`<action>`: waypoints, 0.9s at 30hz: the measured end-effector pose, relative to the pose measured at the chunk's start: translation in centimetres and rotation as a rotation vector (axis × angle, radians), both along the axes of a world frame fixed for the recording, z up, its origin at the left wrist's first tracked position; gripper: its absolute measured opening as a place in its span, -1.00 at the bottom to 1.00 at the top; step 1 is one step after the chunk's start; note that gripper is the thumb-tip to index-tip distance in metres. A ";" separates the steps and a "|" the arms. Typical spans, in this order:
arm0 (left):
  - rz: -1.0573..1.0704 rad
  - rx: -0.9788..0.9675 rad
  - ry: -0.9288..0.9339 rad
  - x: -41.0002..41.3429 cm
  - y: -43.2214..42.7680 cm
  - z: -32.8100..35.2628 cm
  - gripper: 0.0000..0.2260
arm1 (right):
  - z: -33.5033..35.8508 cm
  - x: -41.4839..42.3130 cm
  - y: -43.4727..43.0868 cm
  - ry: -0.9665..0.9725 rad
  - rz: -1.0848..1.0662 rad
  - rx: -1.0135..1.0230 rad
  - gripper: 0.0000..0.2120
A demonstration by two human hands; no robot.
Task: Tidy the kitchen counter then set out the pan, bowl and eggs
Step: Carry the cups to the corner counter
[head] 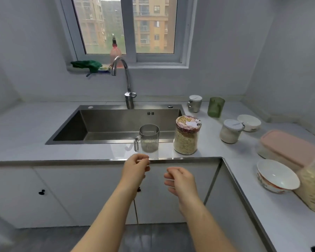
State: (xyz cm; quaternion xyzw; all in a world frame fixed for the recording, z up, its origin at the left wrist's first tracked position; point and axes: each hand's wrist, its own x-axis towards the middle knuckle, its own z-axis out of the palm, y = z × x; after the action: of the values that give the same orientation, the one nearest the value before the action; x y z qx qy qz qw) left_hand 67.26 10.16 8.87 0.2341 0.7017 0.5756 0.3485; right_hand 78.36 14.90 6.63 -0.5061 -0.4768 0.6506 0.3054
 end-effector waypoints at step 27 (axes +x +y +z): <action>-0.436 -0.220 0.653 -14.7 18.9 -5.9 -0.11 | -0.8 -12.7 15.7 -0.024 -0.219 -0.018 -0.88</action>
State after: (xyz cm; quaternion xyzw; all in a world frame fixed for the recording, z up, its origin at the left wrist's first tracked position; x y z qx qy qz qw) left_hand 52.60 29.04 3.01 0.5093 0.7668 0.3049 0.2443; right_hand 65.66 30.55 5.84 -0.5656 -0.4164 0.6115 0.3644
